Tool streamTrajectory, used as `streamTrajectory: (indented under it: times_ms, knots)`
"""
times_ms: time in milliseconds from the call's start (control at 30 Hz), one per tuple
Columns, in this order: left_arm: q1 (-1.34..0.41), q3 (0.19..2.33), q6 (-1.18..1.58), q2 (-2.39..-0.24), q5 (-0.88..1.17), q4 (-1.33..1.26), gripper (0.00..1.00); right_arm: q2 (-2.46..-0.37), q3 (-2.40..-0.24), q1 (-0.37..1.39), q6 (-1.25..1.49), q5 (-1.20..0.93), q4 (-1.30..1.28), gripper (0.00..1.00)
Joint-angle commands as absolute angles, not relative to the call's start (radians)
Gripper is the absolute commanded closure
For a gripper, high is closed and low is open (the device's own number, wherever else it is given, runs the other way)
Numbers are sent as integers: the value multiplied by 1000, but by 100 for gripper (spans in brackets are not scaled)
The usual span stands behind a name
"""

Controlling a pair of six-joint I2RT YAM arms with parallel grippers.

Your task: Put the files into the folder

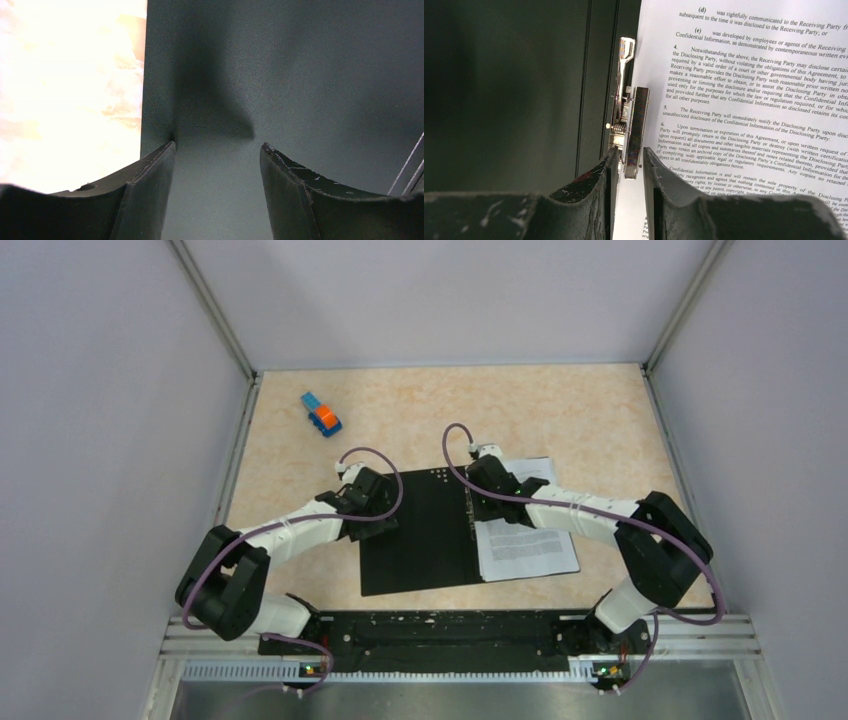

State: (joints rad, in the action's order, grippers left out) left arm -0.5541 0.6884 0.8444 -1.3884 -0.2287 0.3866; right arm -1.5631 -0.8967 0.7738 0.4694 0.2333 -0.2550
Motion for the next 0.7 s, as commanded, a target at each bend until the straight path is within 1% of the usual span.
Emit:
streamTrajectory:
  times_ms: [0, 133, 233, 367, 667]
  knots:
    - [-555, 672, 872, -1427, -231, 373, 32, -1575, -885, 772, 485, 233, -244, 75]
    - [-555, 665, 883, -1424, -234, 370, 32, -1578, -879, 772, 488, 231, -237, 76]
    - [-554, 664, 891, -1423, -235, 368, 32, -1582, -877, 772, 490, 225, -234, 79]
    - [-555, 661, 899, -1424, -237, 367, 32, -1588, -872, 772, 495, 220, -233, 80]
    - [-554, 642, 942, -1416, -247, 362, 32, -1554, -856, 772, 501, 220, -245, 88]
